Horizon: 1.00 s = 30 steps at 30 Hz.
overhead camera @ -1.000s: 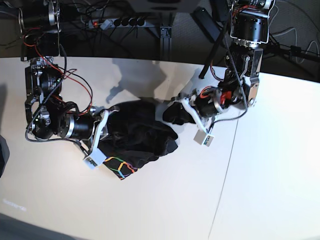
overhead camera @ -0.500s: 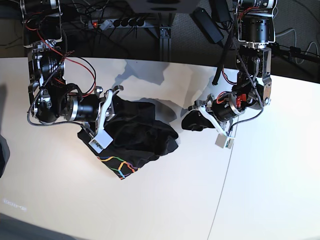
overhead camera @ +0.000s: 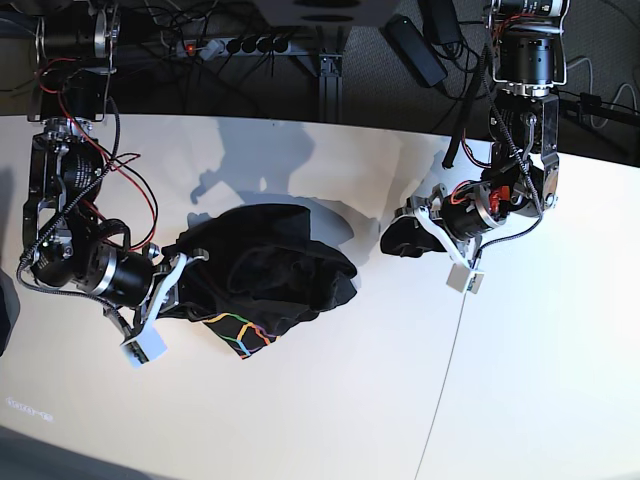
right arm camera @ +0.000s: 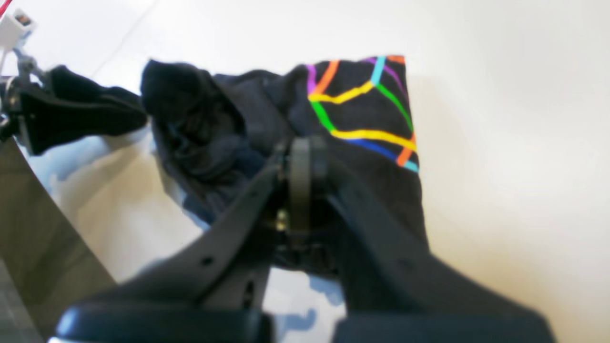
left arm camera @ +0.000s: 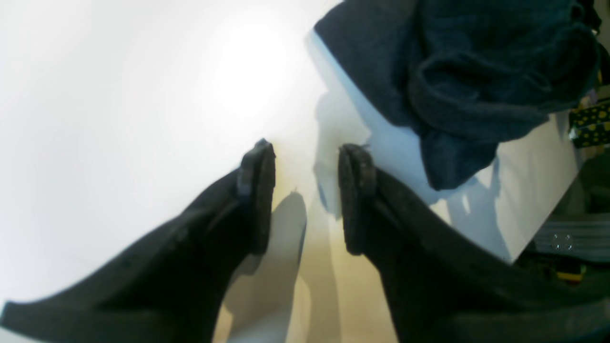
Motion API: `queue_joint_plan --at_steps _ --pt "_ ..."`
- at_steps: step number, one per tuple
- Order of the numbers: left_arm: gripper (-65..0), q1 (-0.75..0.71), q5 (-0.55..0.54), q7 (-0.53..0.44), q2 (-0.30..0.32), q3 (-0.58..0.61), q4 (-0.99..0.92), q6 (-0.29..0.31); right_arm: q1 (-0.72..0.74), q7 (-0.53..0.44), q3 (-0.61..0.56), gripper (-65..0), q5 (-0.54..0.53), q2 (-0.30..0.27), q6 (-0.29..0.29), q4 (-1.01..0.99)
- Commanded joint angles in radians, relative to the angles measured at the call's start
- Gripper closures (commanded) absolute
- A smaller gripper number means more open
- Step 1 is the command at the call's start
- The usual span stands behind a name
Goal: Fold the T-shirt properly
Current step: 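Release the bundle and pull both grippers back, then grasp the bundle with both grippers and tuck it into a square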
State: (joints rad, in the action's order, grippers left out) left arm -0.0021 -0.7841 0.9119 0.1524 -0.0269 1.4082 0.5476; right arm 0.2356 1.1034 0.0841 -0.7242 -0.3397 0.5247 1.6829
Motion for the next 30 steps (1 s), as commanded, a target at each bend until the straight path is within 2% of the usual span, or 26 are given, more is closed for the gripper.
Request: queue_joint_plan --at_steps 1,9,14,20,24,30 --pt "-25.8 0.016 -0.021 -0.013 0.006 -0.002 0.02 0.034 0.017 -0.027 0.007 0.0 0.003 -0.009 0.075 0.005" --pt "-25.8 0.016 -0.039 -0.013 0.006 -0.002 0.02 0.037 0.007 -0.023 -0.061 0.0 -0.011 -0.009 0.075 -0.101" --pt "-25.8 0.016 -0.039 -0.014 0.006 -0.002 0.02 0.037 -0.035 -0.021 -0.177 0.0 -0.115 -0.008 0.075 -0.116" --pt "-25.8 0.016 -0.039 -0.015 0.009 -0.002 0.019 0.038 -0.1 0.029 -0.288 0.0 -0.181 0.023 0.076 -0.109" --pt "-25.8 0.016 -0.038 -0.017 0.016 -0.002 0.019 0.04 -0.122 0.06 -0.3 0.0 -0.22 0.058 0.077 -0.079" --pt "-25.8 0.016 -0.039 -0.017 0.017 -0.022 0.02 0.04 -0.097 0.06 -0.282 0.0 -0.216 0.063 0.077 0.035"
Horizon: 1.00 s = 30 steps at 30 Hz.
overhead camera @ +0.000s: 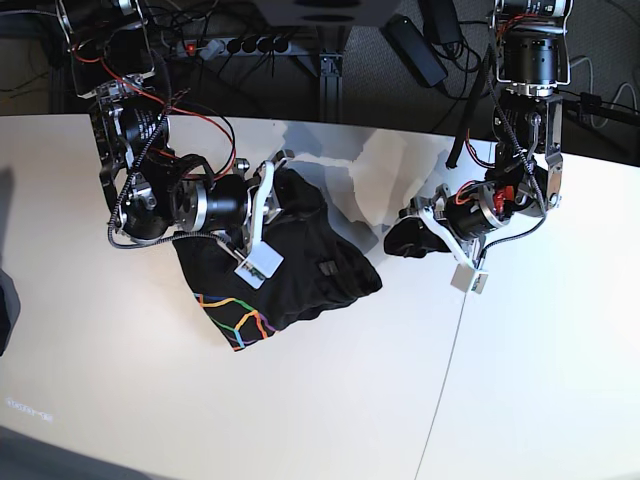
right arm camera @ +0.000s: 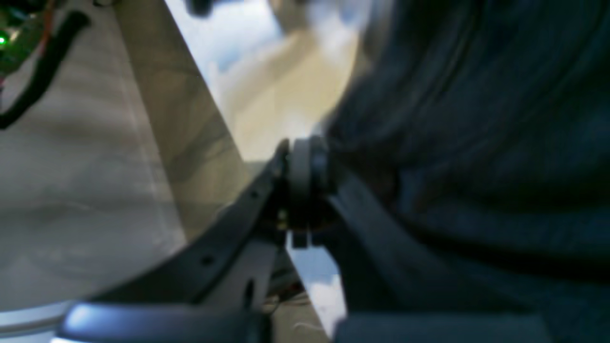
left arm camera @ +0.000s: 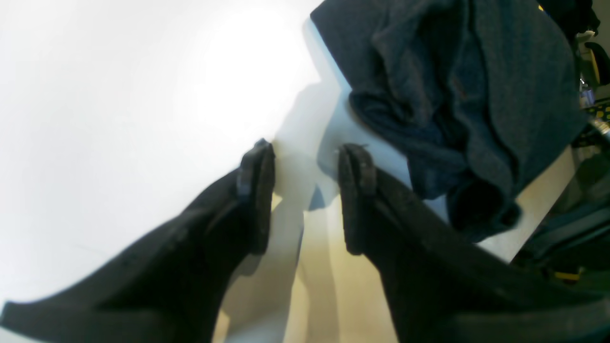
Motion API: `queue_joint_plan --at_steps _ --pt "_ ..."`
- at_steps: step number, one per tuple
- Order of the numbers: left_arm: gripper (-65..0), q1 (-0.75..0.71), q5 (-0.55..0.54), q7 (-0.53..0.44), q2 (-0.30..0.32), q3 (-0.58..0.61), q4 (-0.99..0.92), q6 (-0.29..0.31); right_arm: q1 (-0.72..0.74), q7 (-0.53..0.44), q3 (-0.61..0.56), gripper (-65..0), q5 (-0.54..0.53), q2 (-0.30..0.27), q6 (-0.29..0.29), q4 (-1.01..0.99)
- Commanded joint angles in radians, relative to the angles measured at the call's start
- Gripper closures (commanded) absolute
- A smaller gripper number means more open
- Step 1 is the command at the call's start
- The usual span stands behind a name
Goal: Fold the T-shirt properly
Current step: 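Grasp the bundle with both grippers and tuck it into a square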
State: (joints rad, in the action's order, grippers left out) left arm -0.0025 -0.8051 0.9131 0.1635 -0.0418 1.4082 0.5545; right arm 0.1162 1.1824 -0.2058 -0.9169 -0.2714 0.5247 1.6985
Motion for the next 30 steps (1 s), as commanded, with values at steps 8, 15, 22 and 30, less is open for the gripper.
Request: queue_joint_plan --at_steps 8,15,22,30 --pt "-10.1 0.0 -0.093 0.011 0.005 -0.098 0.108 0.034 0.166 -0.087 0.127 0.0 0.091 -0.006 0.074 0.025" --pt "-1.9 -0.024 -0.094 0.008 -0.002 0.013 0.304 0.064 0.292 -0.211 0.183 0.0 0.267 -0.005 0.074 -0.106" --pt "-1.9 -0.033 0.144 -0.148 -0.003 0.331 0.326 0.058 0.374 -0.387 0.183 0.0 0.442 -0.005 0.074 -0.333" --pt "-1.7 -0.034 0.272 -0.171 -0.072 0.515 0.307 0.05 0.454 -0.492 0.183 0.0 0.488 0.001 0.074 -0.556"
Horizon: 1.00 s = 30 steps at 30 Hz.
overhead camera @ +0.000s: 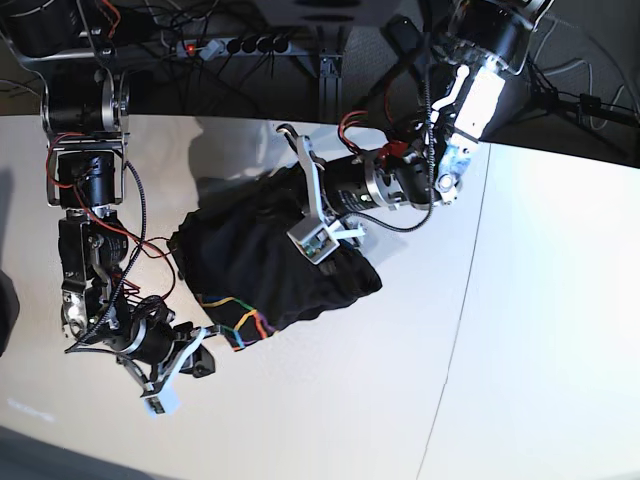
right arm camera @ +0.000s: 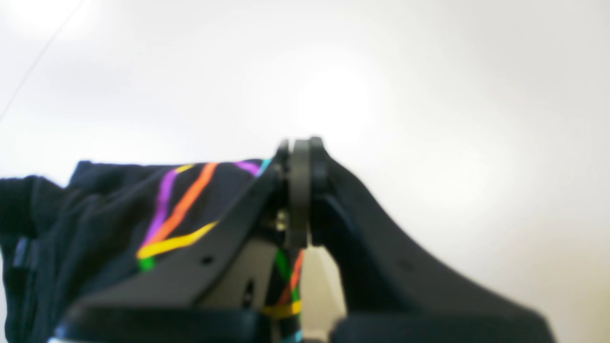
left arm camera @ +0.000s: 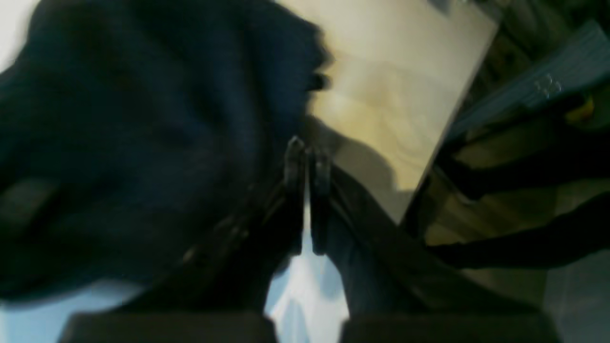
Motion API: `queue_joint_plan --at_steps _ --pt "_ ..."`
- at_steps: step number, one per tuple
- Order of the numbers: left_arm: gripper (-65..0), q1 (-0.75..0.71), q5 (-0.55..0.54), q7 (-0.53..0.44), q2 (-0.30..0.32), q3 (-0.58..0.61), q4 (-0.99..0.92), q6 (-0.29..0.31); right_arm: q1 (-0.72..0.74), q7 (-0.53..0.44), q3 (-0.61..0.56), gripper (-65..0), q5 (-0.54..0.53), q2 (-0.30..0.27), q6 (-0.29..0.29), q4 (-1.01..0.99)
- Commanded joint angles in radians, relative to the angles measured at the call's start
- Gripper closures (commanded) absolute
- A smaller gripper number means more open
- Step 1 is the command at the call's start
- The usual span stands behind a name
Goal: Fold the T-shirt properly
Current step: 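Grasp the bundle with both grippers and tuck it into a square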
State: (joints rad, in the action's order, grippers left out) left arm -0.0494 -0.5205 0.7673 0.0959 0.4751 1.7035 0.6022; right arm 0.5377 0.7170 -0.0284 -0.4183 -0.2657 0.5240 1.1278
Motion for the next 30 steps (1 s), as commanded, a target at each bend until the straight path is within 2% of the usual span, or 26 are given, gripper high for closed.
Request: queue_joint_plan --at_steps 1,5,10,14,17,22,26,30 --pt "-1.7 0.013 -0.004 -0.027 -0.016 0.011 -0.004 -0.006 0.04 -0.029 0.006 0.0 -0.009 0.001 0.075 -0.007" --pt "-1.7 0.016 0.055 -0.039 -0.055 0.024 -0.079 -0.023 0.063 -0.034 0.005 0.0 -0.008 0.035 0.075 -0.089" --pt "-1.7 0.053 0.07 -0.046 -0.057 0.0 -0.164 -0.023 0.063 -0.036 0.0 0.0 -0.008 0.081 0.076 -0.12" --pt "-1.7 0.081 0.125 -0.046 -0.052 -0.03 -0.191 -0.023 0.063 -0.023 -0.006 0.0 -0.008 0.085 0.076 -0.12" --pt "-1.7 0.083 0.137 -0.05 -0.018 -0.044 -0.193 -0.023 0.056 0.043 -0.007 0.0 -0.033 0.086 0.076 -0.12" --pt "-1.7 0.083 0.137 -0.105 0.078 -0.045 -0.193 -0.023 0.032 0.112 -0.007 0.0 -0.105 0.077 0.076 -0.12" --pt "-1.8 0.085 0.141 -0.136 0.113 -0.045 -0.194 -0.023 -0.005 0.15 -0.006 0.0 -0.192 0.041 0.076 -0.114" --pt "-1.8 0.086 0.159 -0.141 0.15 -0.046 -0.194 -0.024 -0.069 0.245 -0.006 0.0 -0.303 0.011 0.078 -0.084"
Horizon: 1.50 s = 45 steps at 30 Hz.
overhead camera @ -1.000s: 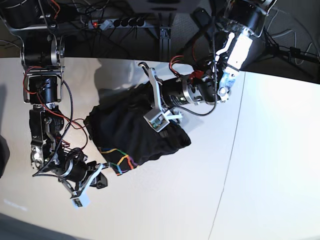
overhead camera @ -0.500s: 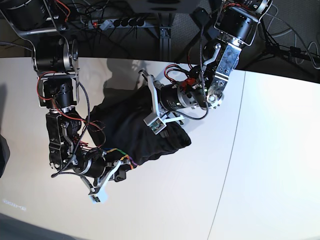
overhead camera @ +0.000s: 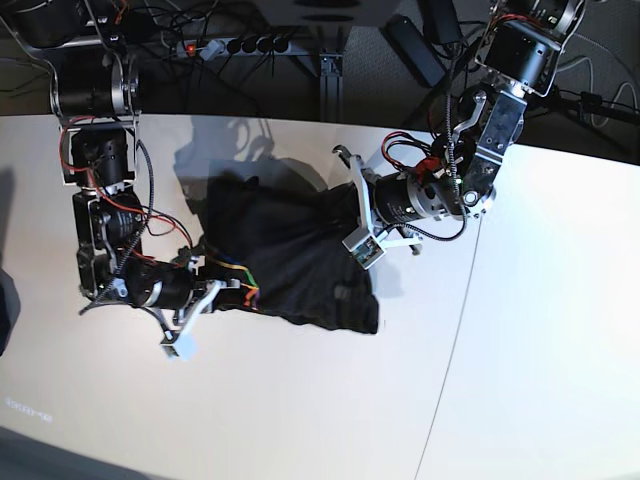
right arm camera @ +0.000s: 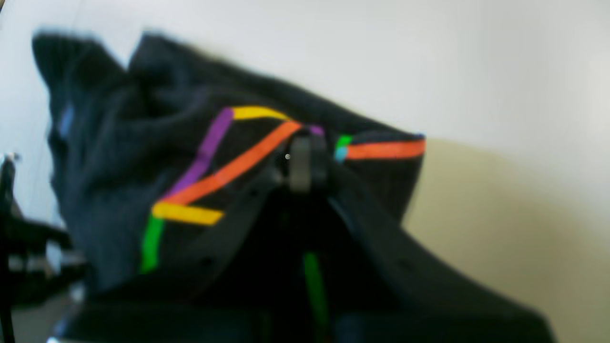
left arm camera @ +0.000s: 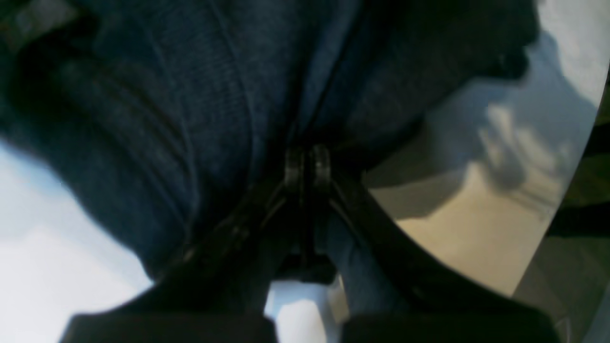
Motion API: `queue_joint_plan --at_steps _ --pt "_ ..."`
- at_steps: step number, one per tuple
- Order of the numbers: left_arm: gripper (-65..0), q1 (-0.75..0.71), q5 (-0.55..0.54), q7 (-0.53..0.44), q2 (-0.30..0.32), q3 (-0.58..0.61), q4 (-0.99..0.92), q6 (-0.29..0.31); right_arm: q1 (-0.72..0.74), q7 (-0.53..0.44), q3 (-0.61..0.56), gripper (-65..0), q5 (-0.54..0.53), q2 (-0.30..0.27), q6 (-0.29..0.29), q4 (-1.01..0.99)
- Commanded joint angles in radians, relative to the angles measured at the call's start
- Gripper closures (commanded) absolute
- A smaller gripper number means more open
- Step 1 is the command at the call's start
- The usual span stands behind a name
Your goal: Fold the T-shirt properly
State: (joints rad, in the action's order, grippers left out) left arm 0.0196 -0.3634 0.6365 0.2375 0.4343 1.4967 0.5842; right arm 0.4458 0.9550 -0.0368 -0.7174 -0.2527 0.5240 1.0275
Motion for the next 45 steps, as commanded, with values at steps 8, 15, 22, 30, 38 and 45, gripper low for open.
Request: queue_joint_plan --at_steps 8,15,22,30,38,45 --pt "-1.8 0.058 0.04 -0.035 0.064 -0.005 0.013 -0.011 -0.173 0.034 0.002 0.0 -0.101 -0.02 0.078 0.205" --pt "-1.8 0.113 0.096 -0.035 0.065 -0.005 -0.006 -0.017 -0.342 0.037 0.002 0.0 -0.129 -0.024 0.078 0.407" --pt "-1.8 0.184 0.098 -0.035 0.064 -0.005 -0.032 -0.023 -0.47 0.037 0.002 0.0 -0.129 -0.024 0.078 0.555" --pt "-1.7 0.202 0.098 0.005 0.065 -0.013 -0.029 -0.124 -0.482 0.037 0.008 0.0 -0.116 -0.025 0.078 0.628" --pt "-1.7 0.153 -0.018 0.134 0.065 -0.215 0.145 -0.134 -0.484 0.065 0.059 0.0 -0.11 -0.063 0.077 0.716" --pt "-1.7 -0.036 -0.1 0.183 0.157 -0.344 0.323 -0.127 -0.529 0.098 0.14 0.0 -0.142 -0.113 0.077 0.746"
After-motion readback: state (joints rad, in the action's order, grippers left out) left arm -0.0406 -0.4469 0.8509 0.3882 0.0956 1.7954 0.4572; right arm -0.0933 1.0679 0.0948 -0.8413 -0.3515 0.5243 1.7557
